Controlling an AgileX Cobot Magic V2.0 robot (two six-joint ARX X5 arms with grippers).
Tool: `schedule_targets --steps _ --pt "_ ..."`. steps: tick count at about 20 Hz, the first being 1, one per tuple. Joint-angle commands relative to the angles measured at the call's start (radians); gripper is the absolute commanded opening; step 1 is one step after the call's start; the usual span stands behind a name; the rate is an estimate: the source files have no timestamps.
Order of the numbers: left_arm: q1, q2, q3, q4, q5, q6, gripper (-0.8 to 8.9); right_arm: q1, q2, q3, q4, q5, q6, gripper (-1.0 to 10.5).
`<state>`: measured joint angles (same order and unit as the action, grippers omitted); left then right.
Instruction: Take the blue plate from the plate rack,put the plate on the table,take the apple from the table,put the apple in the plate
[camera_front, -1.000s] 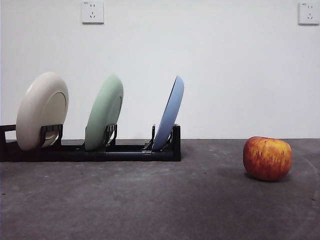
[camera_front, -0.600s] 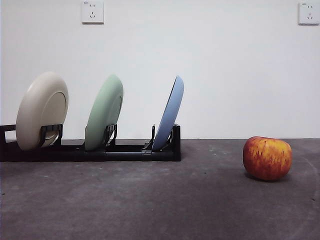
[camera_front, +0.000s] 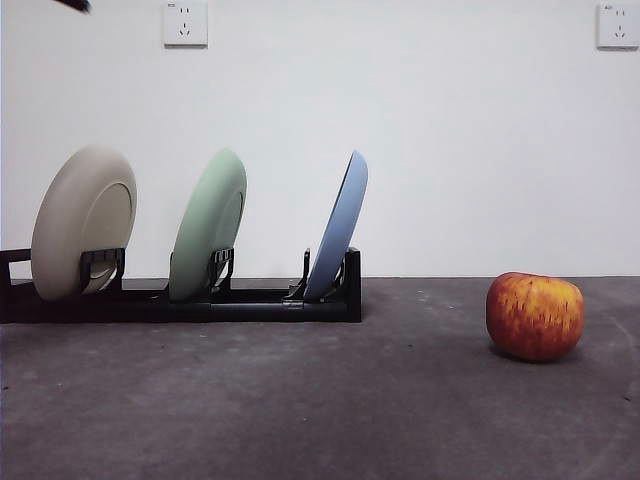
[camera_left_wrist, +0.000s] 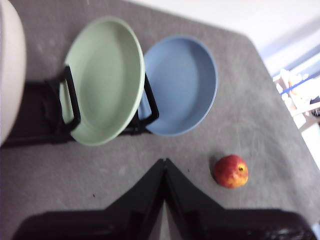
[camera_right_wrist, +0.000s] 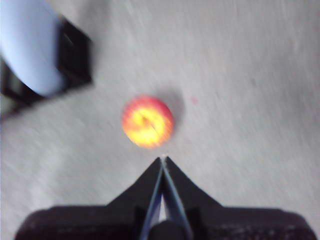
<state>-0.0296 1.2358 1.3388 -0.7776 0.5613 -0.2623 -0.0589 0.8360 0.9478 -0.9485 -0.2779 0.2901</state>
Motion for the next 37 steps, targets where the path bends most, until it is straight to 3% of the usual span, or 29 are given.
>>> schedule_targets --steps 1,8,12,20,21,23,37 --pt "-0.047 0.098 0.065 -0.023 0.008 0.022 -0.06 0.000 0.045 0.006 -0.029 -0.011 -0.070 0.0" --pt "-0.171 0.367 0.289 -0.056 0.026 0.030 -0.06 0.000 0.148 0.006 -0.043 -0.041 -0.093 0.0" --pt "-0.230 0.541 0.502 -0.101 0.074 0.030 -0.05 0.000 0.167 0.006 -0.015 -0.041 -0.104 0.0" --pt "-0.339 0.879 0.930 -0.164 0.079 -0.002 0.00 0.000 0.170 0.006 0.024 -0.045 -0.103 0.0" --pt "-0.349 0.903 0.947 -0.162 0.076 -0.006 0.15 0.000 0.170 0.006 0.029 -0.045 -0.103 0.0" --pt "-0.374 0.943 0.955 -0.145 0.074 -0.005 2.55 0.000 0.170 0.006 0.032 -0.045 -0.103 0.0" --pt "-0.488 1.026 0.955 -0.133 -0.223 0.019 2.52 0.000 0.170 0.006 0.005 -0.044 -0.099 0.0"
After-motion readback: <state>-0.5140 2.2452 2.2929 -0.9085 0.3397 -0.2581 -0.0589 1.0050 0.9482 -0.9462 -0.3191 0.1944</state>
